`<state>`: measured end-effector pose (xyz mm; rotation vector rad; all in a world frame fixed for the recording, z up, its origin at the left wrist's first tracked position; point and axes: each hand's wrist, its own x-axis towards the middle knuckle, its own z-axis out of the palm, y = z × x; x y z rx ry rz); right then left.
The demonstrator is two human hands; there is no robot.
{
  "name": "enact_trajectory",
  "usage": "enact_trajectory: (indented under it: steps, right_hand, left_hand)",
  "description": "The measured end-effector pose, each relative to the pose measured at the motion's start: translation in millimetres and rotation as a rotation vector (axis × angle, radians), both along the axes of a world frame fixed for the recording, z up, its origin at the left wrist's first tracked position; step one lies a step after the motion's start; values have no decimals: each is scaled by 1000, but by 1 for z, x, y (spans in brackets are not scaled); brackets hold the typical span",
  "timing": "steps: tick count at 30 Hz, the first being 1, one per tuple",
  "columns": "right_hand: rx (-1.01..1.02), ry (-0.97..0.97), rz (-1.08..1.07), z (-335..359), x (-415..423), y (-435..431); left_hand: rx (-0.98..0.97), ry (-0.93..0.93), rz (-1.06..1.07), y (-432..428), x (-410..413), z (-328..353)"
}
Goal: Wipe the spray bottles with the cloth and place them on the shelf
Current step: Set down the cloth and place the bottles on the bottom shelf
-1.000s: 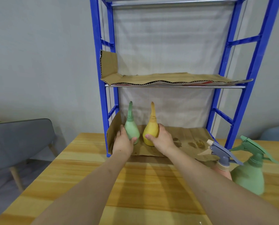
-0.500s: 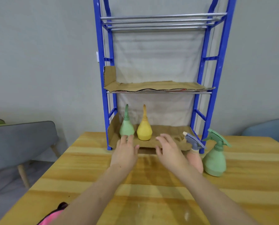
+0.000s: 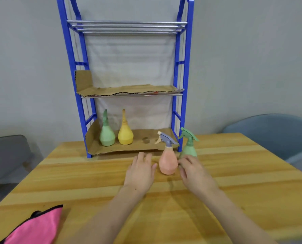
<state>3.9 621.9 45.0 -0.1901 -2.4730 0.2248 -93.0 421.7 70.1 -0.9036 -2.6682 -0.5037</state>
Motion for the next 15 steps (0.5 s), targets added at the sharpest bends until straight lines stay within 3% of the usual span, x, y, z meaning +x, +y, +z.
enact_trajectory:
  steps: [10,15]
  right_hand:
    - [-122,-233,-226,12,-16,77]
    - [-303,-276,-182,17,-39,100]
  left_hand:
    - [44,-173,24,79,-4,-12]
    - [122,-205,78,96,-15,-25]
